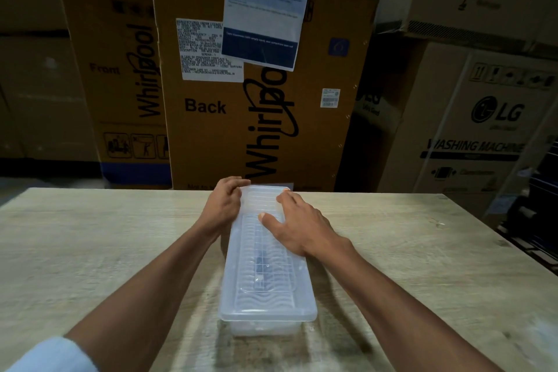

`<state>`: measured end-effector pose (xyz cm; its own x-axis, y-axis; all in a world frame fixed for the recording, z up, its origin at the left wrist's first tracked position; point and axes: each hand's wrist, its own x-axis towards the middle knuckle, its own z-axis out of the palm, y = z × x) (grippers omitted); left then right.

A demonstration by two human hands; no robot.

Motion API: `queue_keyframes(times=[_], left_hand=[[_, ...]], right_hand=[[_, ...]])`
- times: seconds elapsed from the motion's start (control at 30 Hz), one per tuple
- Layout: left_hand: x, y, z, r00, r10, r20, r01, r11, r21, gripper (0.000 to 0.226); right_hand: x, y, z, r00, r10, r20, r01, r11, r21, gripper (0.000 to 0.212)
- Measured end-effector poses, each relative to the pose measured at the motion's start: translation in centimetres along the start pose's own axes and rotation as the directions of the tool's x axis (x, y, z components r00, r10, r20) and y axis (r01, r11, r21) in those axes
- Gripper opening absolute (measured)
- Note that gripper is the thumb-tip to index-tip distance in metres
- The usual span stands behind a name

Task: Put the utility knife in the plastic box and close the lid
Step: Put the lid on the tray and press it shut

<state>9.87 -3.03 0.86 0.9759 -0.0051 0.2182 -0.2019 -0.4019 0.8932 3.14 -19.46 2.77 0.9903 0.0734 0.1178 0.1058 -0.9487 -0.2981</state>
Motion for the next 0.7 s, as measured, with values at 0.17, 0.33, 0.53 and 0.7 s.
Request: queue_keyframes(times=[0.17, 0.33, 0.53, 0.7], left_hand=[[-0.8, 0.8, -0.4, 0.977, 0.212, 0.013, -0.203, 0.913, 0.355, 0.031], [-5.3, 1.3, -1.3, 0.931, 0.365, 0.006, -0.341, 0.866, 0.366, 0.020], [-9.7, 3.3, -1.4, 0.978, 0.150, 0.142, -0.186, 0.939, 0.290, 0.052], [-10.5, 2.9, -1.2, 0.973, 0.163, 0.165, -0.224, 0.845, 0.485, 0.045]], right_hand=[[-0.3, -0.4, -0.1, 1.000, 0.016, -0.013, -0.016, 1.000, -0.010, 0.072], [-0.7, -0.6, -0.3, 0.998, 0.020, -0.062, -0.023, 0.999, -0.048, 0.066], [-1.1, -1.0, -0.3, 0.977, -0.075, -0.201, 0.062, 0.996, -0.070, 0.046], [-2.1, -1.4, -0.8, 0.936, -0.208, -0.285, 0.182, 0.977, -0.114, 0.026]])
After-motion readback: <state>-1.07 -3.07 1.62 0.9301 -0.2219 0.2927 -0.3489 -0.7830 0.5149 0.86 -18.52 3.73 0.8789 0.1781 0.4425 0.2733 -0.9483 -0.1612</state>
